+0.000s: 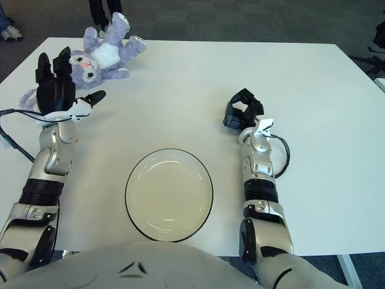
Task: Put the doll into the plate.
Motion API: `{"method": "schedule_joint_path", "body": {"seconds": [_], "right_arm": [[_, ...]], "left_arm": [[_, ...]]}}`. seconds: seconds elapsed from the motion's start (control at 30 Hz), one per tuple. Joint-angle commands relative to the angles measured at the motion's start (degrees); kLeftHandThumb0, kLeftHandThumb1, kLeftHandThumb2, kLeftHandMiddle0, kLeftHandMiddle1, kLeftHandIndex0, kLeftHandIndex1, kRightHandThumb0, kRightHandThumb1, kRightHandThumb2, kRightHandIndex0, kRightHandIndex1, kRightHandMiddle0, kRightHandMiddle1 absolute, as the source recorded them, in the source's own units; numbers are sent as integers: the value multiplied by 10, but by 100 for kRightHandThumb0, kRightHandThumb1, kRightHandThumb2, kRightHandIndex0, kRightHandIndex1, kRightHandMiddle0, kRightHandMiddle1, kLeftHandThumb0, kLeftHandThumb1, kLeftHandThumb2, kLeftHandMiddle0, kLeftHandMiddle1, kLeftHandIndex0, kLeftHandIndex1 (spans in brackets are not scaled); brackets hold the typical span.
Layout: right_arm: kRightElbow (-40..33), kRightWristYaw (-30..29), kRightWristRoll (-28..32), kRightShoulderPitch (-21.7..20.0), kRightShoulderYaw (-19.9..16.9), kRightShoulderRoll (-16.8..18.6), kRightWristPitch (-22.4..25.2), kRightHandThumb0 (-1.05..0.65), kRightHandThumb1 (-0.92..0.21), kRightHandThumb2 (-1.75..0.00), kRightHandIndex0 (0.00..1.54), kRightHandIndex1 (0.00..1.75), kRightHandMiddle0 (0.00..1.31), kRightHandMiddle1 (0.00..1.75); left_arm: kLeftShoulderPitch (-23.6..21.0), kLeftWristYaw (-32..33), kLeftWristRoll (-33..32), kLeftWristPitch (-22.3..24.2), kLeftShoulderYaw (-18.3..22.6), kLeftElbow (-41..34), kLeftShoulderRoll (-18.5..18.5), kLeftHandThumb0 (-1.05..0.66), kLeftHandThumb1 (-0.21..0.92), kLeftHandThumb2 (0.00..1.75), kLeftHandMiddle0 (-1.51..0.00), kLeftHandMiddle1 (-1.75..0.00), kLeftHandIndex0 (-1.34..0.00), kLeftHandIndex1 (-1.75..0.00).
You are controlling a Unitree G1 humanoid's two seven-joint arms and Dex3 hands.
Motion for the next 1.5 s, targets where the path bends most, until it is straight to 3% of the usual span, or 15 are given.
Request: {"method": "schedule_joint_path", "body": {"seconds": [0.0,0.13,0.33,0.67,1.07,1.23,1.47], "right_arm": [[10,3,6,-4,-2,-4,-4,-53,-20,-145,130,175,71,175],[11,6,7,-4,-2,-4,-6,-53,-20,-145,130,175,71,175],[16,9,8,-5,-3,-5,-7,-53,-21,-145,130,175,71,175],[18,13,12,-6,-5,-5,-5,-52,-21,-145,130,175,70,175],[24,21,16,-7,-7,-7,-6,-52,-23,-142,129,175,69,175],[29,23,17,-9,-8,-8,-6,-51,-24,-141,129,175,68,175],[31,23,14,-10,-7,-10,-7,-51,-24,-141,129,175,68,175]], "left_arm": [[-11,6,8,7,-8,9,9,-83,76,39,0,0,0,-27],[-16,11,11,10,-11,14,12,-83,76,40,0,0,0,-26],[-68,30,19,9,-22,94,29,-83,73,44,-2,-1,0,-19],[-88,22,18,33,-36,110,31,-79,61,59,-6,-5,0,-2],[-125,7,7,48,-48,157,37,-78,59,61,-13,-11,0,0],[-135,-3,7,57,-57,172,42,-79,58,62,-2,-44,0,0],[-150,-11,-3,62,-61,192,43,-78,56,63,0,-62,0,0]]}}
